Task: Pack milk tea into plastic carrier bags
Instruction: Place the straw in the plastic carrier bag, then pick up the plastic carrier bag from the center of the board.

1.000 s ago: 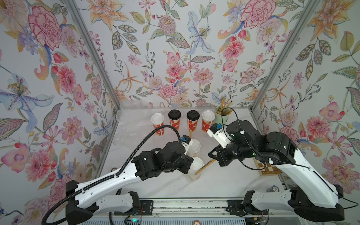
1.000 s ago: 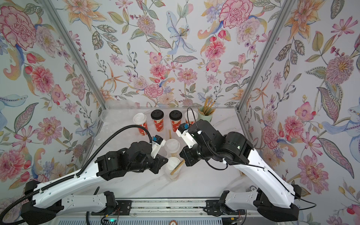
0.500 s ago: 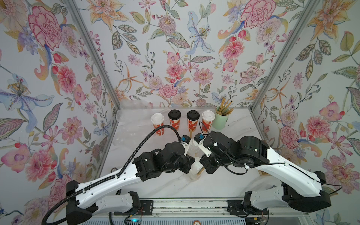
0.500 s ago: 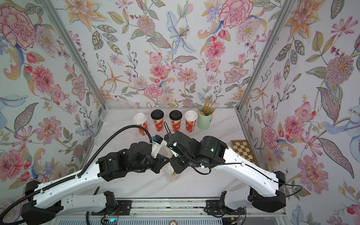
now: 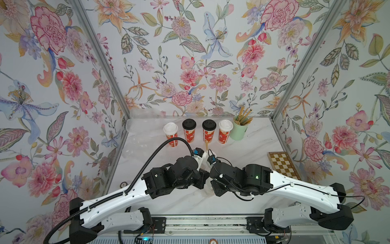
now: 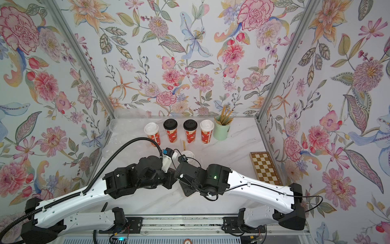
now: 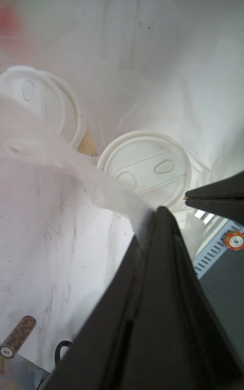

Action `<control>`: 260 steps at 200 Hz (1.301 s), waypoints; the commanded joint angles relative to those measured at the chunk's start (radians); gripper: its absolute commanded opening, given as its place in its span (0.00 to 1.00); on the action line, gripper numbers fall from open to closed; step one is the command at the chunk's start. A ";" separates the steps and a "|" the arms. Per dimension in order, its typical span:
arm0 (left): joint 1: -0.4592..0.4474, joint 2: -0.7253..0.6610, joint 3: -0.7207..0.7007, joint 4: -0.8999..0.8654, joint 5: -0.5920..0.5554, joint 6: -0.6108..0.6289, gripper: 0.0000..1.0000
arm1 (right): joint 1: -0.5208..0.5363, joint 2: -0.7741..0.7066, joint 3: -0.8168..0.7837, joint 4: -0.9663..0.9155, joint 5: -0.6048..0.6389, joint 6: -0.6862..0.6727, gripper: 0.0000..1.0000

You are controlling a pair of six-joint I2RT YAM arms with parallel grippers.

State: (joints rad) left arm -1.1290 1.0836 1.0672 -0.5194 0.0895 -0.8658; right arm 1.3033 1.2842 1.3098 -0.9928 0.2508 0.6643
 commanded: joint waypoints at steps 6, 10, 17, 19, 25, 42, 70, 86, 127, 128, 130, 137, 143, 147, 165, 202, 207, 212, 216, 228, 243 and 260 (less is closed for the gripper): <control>-0.011 -0.012 -0.015 0.027 -0.015 -0.015 0.00 | 0.010 -0.057 -0.096 0.140 0.028 0.084 0.00; -0.010 -0.013 -0.015 0.028 -0.015 -0.015 0.00 | 0.009 -0.061 -0.107 0.149 0.025 0.089 0.00; -0.009 -0.010 -0.016 0.030 -0.014 -0.015 0.01 | 0.009 -0.063 -0.120 0.165 0.019 0.095 0.00; -0.009 -0.010 -0.015 0.029 -0.013 -0.015 0.01 | 0.009 -0.063 -0.123 0.169 0.016 0.096 0.00; -0.009 -0.007 -0.015 0.031 -0.011 -0.015 0.01 | 0.008 -0.064 -0.130 0.176 0.010 0.099 0.00; -0.009 -0.006 -0.016 0.032 -0.014 -0.015 0.02 | 0.009 -0.070 -0.132 0.185 -0.004 0.103 0.06; -0.009 -0.011 -0.003 0.008 -0.048 -0.016 0.11 | -0.016 -0.107 -0.086 0.182 -0.067 0.069 0.27; -0.009 -0.009 0.017 -0.032 -0.080 -0.009 0.17 | -0.050 -0.142 -0.055 0.171 -0.125 0.065 0.35; 0.022 0.001 0.059 -0.056 -0.108 0.025 0.39 | -0.177 -0.201 -0.003 0.155 -0.258 0.028 0.46; 0.024 0.001 0.061 -0.058 -0.109 0.026 0.40 | -0.179 -0.202 -0.001 0.153 -0.259 0.027 0.47; 0.027 0.002 0.065 -0.059 -0.111 0.029 0.41 | -0.186 -0.203 0.003 0.149 -0.260 0.023 0.47; 0.037 0.010 0.079 -0.068 -0.116 0.039 0.45 | -0.208 -0.204 0.020 0.138 -0.260 0.011 0.48; 0.046 0.017 0.092 -0.078 -0.122 0.051 0.47 | -0.226 -0.202 0.034 0.127 -0.262 -0.001 0.49; 0.052 0.023 0.101 -0.083 -0.127 0.055 0.49 | -0.236 -0.202 0.046 0.120 -0.262 -0.008 0.50; 0.081 0.048 0.147 -0.109 -0.149 0.088 0.59 | -0.292 -0.190 0.092 0.088 -0.255 -0.034 0.55; 0.131 0.101 0.213 -0.141 -0.157 0.142 0.71 | -0.375 -0.129 0.171 -0.035 -0.204 -0.066 0.66; 0.135 0.108 0.216 -0.145 -0.154 0.147 0.72 | -0.383 -0.123 0.178 -0.049 -0.196 -0.070 0.67; 0.140 0.115 0.218 -0.147 -0.147 0.151 0.72 | -0.395 -0.116 0.181 -0.061 -0.196 -0.074 0.69; 0.144 0.120 0.220 -0.151 -0.144 0.154 0.72 | -0.405 -0.109 0.183 -0.069 -0.204 -0.080 0.70; 0.152 0.135 0.219 -0.155 -0.130 0.165 0.73 | -0.434 -0.088 0.182 -0.093 -0.219 -0.093 0.72; 0.162 0.153 0.214 -0.162 -0.120 0.174 0.73 | -0.463 -0.062 0.167 -0.101 -0.242 -0.112 0.73; 0.173 0.172 0.213 -0.159 -0.101 0.184 0.71 | -0.492 -0.031 0.150 -0.101 -0.278 -0.127 0.71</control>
State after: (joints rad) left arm -0.9752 1.2301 1.2640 -0.6468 -0.0322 -0.7231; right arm 0.8436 1.2175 1.4734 -1.0378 0.0147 0.5808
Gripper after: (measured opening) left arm 0.723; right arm 0.723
